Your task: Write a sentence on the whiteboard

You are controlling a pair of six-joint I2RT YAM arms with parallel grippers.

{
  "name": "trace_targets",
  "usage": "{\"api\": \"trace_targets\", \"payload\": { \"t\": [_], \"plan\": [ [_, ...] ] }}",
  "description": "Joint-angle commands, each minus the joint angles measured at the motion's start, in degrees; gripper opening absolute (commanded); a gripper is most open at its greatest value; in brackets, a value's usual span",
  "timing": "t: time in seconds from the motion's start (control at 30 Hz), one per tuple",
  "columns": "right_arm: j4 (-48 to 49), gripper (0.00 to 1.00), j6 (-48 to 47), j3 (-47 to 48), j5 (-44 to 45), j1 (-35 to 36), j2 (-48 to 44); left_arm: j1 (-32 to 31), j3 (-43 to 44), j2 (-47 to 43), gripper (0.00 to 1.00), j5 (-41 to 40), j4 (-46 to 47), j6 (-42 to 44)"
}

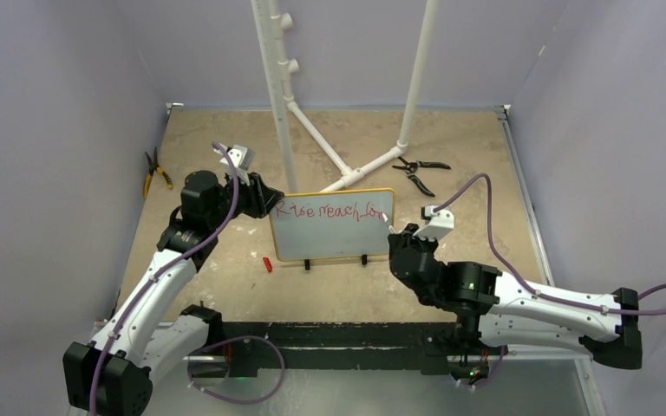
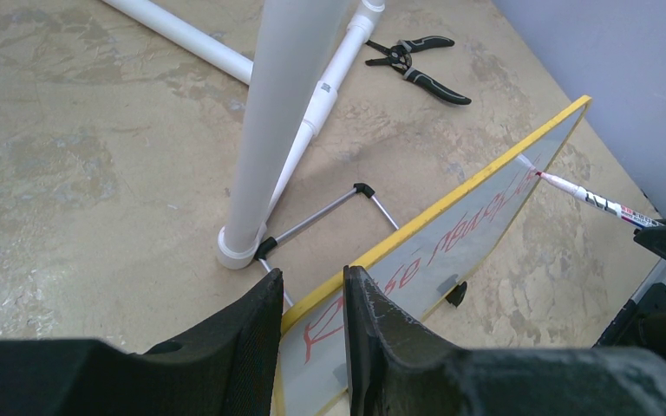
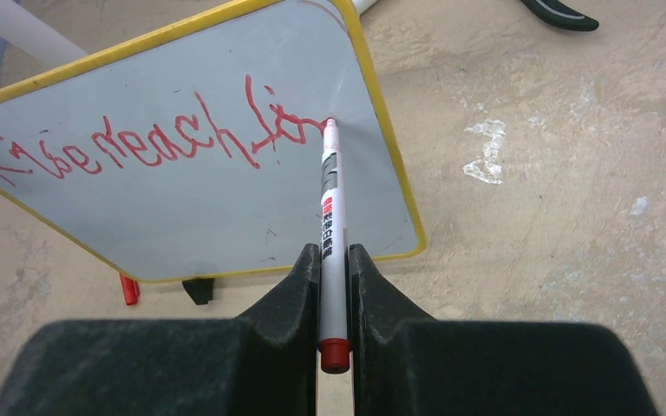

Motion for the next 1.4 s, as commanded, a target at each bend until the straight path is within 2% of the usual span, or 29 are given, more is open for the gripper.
{"api": "trace_targets", "payload": {
  "t": [0.0,0.43,0.57,0.7,0.83,0.93,1.1,1.37],
  "plan": [
    [-2.13,0.00,2.96,2.62,4.84,-0.20,0.43,0.04,-0.91,-0.63,0.30,1.10,0.22,-0.54],
    [-3.36,0.00,4.57,1.96,4.54,-0.21,0.11,0.04,-1.05,-0.71,0.30,1.10,0.16,-0.63],
    [-1.93,0.00,1.52,2.45,3.79,-0.16,-0.68,0.04,-1.06,-0.96,0.30,0.71,0.04,-0.65],
    [6.45,0.00,-8.85,1.15,-0.77,-0.16,-5.26,0.04,-1.04,-1.33,0.30,0.26,0.02,-0.75],
    [17.33,0.00,-21.29,-1.52,-9.94,-0.18,-11.61,0.04,-1.07,-1.42,0.30,-0.11,0.02,-0.76],
    [20.96,0.00,-26.03,-2.18,-16.59,-0.16,-12.86,0.04,-1.07,-1.42,0.30,-0.17,0.00,-0.78],
    [26.77,0.00,-30.35,-3.23,-23.71,-0.16,-10.49,0.04,-1.06,-1.46,0.30,-0.35,-0.05,-0.59],
    [42.83,0.00,-31.53,-7.22,-29.71,0.82,-1.83,0.04,-0.91,-1.12,0.30,-0.62,-0.43,-0.38]
  ]
}}
